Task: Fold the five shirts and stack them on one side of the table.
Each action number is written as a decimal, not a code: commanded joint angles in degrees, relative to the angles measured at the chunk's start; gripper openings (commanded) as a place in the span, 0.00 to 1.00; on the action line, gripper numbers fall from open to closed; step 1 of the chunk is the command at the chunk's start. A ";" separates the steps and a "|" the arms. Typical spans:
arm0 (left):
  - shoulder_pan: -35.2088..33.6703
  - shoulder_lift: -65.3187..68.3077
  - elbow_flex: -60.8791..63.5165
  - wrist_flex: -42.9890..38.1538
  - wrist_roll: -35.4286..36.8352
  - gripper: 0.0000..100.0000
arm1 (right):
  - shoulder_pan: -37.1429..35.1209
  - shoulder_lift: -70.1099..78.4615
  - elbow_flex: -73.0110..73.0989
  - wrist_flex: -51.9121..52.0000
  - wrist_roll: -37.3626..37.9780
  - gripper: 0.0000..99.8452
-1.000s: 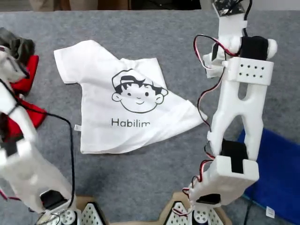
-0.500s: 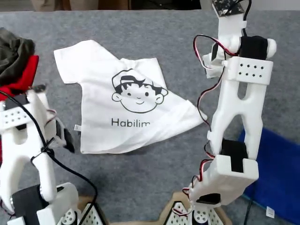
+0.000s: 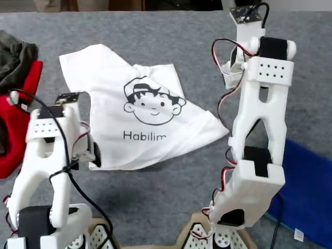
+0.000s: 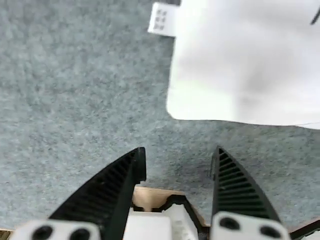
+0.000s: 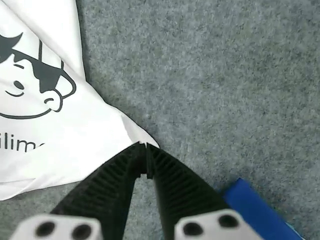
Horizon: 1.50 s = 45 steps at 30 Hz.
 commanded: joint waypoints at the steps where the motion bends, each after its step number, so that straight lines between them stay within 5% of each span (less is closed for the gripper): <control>1: 0.62 -1.45 -0.26 -3.96 3.34 0.22 | -0.31 -0.22 -1.63 -0.35 0.18 0.01; 21: -0.88 -1.36 14.15 -23.30 3.78 0.21 | -0.31 -0.22 -1.63 -0.35 0.35 0.01; 32: -0.53 -1.36 15.38 -24.79 7.91 0.21 | -0.31 -0.22 -1.63 -0.35 0.18 0.01; 45: 6.24 -1.27 17.67 -27.34 8.70 0.04 | -0.31 -0.22 -1.63 0.44 0.18 0.01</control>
